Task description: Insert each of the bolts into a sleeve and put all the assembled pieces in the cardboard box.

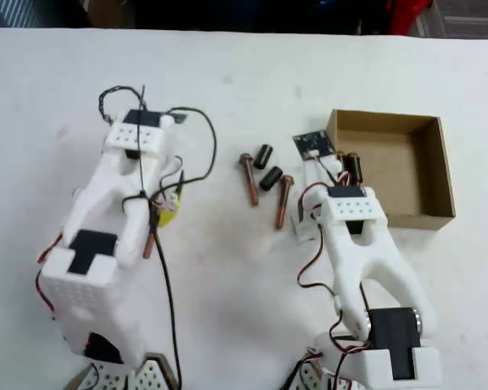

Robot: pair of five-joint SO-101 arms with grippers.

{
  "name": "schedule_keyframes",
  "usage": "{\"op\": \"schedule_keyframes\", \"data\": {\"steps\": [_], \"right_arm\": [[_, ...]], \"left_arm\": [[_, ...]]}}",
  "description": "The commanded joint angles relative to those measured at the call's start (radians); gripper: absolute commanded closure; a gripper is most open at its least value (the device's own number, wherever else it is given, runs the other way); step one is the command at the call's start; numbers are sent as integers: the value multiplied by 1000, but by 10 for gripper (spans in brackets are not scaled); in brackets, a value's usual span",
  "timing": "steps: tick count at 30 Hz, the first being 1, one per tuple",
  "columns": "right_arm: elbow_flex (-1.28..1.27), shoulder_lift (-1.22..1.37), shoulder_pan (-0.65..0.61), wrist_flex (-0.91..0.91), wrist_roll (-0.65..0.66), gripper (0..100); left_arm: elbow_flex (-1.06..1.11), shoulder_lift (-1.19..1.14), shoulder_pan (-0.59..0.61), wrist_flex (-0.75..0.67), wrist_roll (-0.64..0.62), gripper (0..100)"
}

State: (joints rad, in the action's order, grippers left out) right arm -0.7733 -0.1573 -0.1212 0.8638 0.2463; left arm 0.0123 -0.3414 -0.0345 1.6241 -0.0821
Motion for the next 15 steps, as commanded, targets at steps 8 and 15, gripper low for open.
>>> {"op": "schedule_keyframes", "data": {"steps": [8,15], "right_arm": [[3,-10,4,-7,2,982],[3,-7,4,-10,2,982]], "left_arm": [[468,475,-10,-239,58,980],[649,570,4,-476,324,980]]}}
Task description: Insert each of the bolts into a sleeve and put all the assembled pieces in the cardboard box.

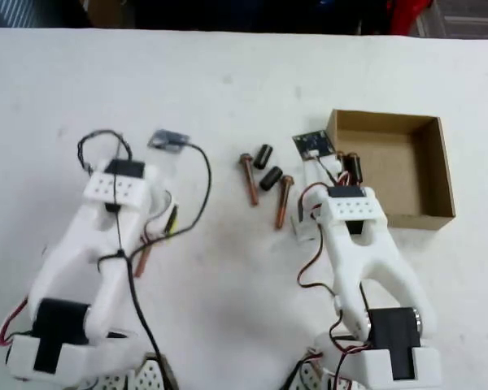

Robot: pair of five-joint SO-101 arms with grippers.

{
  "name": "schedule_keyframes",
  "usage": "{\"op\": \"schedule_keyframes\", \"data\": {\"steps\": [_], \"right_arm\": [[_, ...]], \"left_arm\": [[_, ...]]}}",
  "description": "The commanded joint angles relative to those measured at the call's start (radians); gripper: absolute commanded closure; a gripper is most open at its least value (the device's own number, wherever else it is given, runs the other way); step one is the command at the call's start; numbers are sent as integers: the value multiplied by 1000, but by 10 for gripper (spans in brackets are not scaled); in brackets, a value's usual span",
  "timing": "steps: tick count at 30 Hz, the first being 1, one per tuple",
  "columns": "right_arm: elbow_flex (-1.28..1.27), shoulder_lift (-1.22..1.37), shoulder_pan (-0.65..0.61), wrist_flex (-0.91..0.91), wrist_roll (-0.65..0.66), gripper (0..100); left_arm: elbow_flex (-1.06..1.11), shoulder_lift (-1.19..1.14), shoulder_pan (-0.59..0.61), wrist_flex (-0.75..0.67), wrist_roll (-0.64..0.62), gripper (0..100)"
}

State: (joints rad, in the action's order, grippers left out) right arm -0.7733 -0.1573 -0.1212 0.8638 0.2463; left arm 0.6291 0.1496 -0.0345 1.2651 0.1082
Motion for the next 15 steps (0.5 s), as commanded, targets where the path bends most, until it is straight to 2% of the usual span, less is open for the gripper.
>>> {"op": "schedule_keyframes", "data": {"steps": [1,3,9,12,15], "right_arm": [[3,-7,4,-10,2,982],[3,-7,4,-10,2,982],[15,-21,-27,-5,2,982],[20,-94,-67,58,-3,982],[11,-237,-105,105,-6,982]], "left_arm": [[34,81,10,-132,167,980],[32,81,19,-157,207,980],[69,79,24,-264,176,980],[104,84,24,-330,172,980],[127,88,24,-339,176,980]]}}
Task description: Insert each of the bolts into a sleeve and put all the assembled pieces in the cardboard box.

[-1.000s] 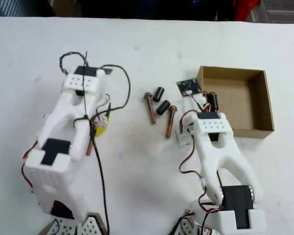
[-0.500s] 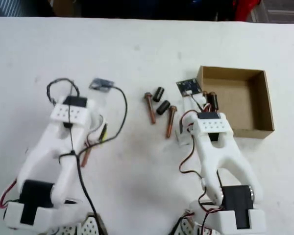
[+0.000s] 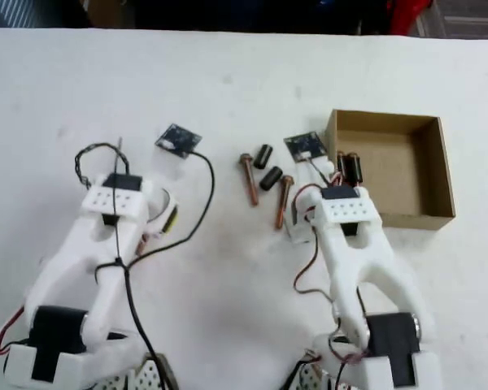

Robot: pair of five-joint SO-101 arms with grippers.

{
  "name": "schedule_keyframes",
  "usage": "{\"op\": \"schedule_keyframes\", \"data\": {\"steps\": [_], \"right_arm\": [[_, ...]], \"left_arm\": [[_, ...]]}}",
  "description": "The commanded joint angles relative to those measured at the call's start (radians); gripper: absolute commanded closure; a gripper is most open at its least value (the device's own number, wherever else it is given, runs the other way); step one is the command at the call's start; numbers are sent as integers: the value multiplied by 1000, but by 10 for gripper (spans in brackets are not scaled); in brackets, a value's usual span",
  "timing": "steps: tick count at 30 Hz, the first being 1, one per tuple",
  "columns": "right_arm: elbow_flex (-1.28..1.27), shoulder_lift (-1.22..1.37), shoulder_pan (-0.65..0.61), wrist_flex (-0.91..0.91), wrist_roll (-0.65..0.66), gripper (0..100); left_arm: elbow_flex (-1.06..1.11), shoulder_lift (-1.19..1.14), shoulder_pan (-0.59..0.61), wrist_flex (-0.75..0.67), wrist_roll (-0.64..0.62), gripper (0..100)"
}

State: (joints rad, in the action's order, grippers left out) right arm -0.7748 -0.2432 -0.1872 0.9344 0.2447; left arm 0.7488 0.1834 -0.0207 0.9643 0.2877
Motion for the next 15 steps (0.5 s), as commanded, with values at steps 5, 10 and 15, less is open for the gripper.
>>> {"op": "schedule_keyframes", "data": {"steps": [5,10,15], "right_arm": [[-35,-410,-134,74,2,982],[-43,-595,-219,122,3,982],[-44,-670,-277,137,-3,982]], "left_arm": [[12,53,50,-41,-3,980],[14,53,74,-38,-2,980],[15,54,74,-37,-2,980]]}}
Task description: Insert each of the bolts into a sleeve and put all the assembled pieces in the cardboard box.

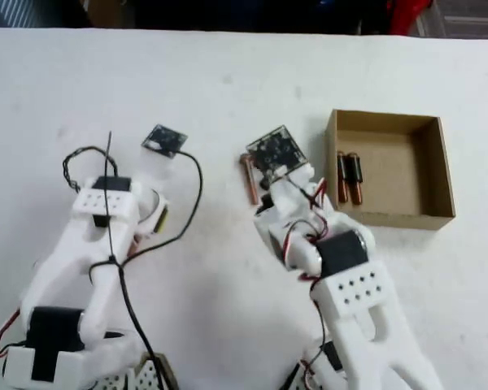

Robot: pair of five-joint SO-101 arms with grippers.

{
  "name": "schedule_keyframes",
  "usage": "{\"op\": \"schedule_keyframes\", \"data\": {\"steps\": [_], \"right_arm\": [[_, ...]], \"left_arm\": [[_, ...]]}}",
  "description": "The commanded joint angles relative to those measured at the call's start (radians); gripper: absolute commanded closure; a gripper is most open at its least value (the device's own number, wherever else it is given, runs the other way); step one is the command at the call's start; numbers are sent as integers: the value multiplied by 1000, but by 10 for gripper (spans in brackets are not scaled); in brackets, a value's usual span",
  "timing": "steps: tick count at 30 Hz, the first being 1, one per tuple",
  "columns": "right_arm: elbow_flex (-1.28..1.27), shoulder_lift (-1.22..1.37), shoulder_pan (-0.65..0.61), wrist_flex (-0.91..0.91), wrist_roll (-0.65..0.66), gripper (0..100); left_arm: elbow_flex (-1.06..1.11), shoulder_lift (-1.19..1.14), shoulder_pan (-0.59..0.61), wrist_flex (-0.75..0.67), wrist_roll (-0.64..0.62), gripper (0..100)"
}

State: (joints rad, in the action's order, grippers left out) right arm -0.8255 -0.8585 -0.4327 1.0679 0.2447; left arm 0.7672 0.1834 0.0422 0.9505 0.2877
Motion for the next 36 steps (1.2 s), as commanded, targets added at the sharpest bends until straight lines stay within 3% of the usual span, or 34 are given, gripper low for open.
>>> {"op": "schedule_keyframes", "data": {"steps": [1,11,24,36], "right_arm": [[6,-58,-45,5,-5,982],[-49,-67,-179,-25,-6,982],[-52,-71,-183,-19,-8,981],[-172,-438,-183,4,-5,982]], "left_arm": [[0,54,12,-23,-2,980],[25,56,12,-28,-2,980],[26,56,12,-25,0,980],[26,56,12,-25,0,980]]}}
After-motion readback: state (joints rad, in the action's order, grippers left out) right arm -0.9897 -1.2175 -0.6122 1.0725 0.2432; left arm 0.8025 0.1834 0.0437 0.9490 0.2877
